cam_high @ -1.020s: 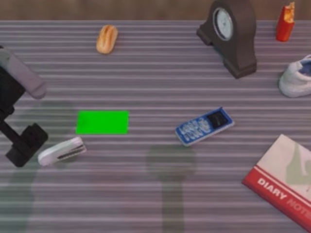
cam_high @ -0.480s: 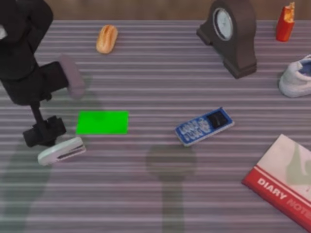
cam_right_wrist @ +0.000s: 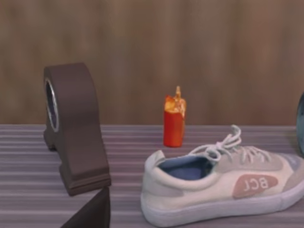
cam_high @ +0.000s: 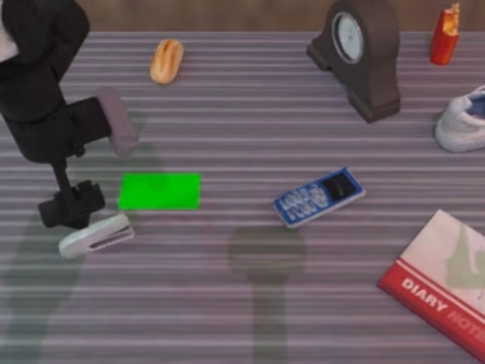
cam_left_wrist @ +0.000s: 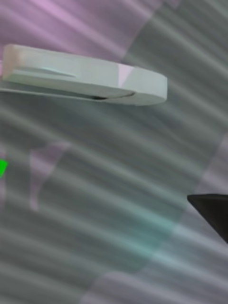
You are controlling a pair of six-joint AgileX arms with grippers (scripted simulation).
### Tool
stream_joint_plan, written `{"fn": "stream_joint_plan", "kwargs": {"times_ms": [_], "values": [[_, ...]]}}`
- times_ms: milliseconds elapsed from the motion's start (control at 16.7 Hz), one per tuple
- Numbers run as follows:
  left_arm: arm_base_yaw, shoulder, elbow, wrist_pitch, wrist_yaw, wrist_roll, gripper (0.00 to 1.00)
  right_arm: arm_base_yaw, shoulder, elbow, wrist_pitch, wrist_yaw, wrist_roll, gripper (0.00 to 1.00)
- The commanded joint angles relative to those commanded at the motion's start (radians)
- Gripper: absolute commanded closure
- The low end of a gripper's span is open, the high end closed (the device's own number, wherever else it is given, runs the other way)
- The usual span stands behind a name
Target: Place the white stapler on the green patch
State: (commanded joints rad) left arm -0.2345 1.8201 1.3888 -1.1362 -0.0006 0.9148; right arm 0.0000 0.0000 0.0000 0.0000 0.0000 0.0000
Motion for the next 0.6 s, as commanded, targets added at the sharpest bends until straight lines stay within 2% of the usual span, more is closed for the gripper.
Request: {"fn": "stream_joint_plan", "kwargs": {"times_ms": [180,600], "values": [[-0.003,0.026,-0.048,0.069,0.0,0.003,0.0,0.0,0.0,0.0,0.0,0.0,0.0,0.0],[-0.002,0.136,-0.222,0.359,0.001,0.006,0.0,0.0,0.0,0.0,0.0,0.0,0.0,0.0]]}}
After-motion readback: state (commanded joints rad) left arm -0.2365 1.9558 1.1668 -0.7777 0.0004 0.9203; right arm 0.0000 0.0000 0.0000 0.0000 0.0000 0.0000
